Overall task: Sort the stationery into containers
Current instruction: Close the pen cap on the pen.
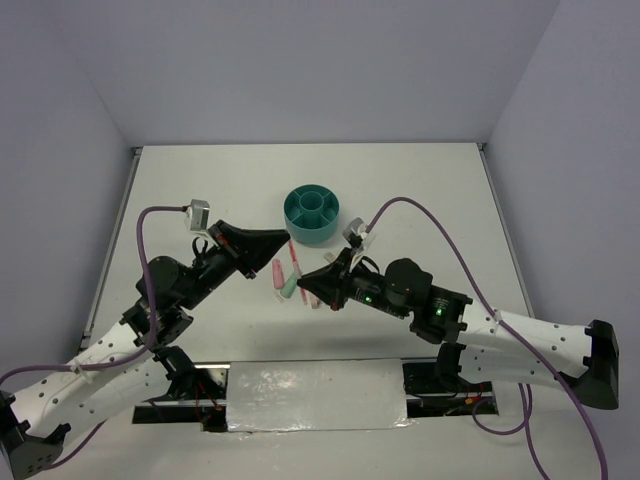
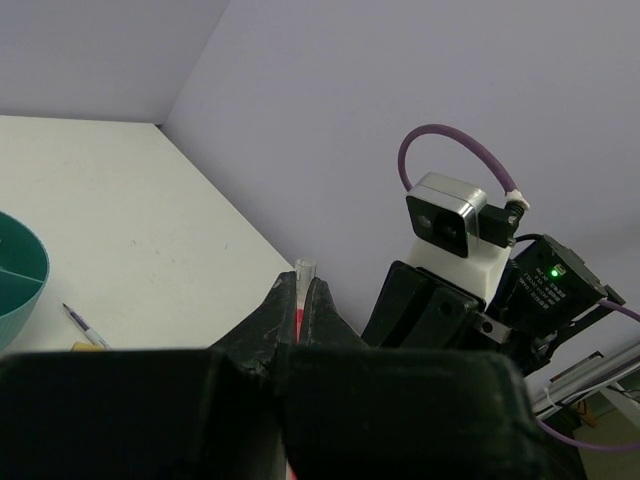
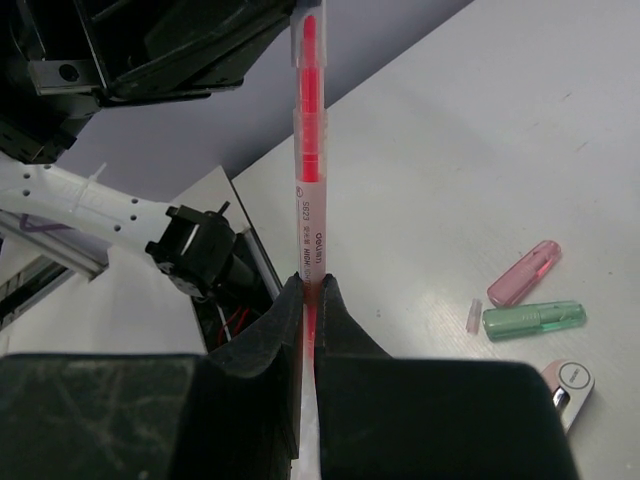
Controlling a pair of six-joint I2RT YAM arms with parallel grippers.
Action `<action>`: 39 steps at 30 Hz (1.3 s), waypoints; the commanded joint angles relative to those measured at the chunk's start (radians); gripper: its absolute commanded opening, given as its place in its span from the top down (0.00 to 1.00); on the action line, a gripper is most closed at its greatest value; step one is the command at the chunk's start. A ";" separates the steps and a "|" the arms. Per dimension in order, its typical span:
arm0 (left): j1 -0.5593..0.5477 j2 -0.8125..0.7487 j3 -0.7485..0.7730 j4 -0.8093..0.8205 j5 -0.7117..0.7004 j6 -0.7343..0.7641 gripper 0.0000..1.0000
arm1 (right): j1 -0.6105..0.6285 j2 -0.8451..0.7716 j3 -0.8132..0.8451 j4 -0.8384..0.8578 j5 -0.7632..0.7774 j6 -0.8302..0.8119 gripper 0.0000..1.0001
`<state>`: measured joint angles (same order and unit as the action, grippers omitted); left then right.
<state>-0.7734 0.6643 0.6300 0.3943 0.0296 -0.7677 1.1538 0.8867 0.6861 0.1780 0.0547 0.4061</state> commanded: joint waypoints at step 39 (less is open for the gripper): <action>-0.001 0.064 -0.053 -0.086 0.147 -0.028 1.00 | -0.112 0.012 0.098 0.367 -0.167 -0.164 1.00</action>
<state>-0.7593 0.6933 0.6048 0.4923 0.0593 -0.7944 1.0565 0.9207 0.7097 0.2798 -0.0948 0.2779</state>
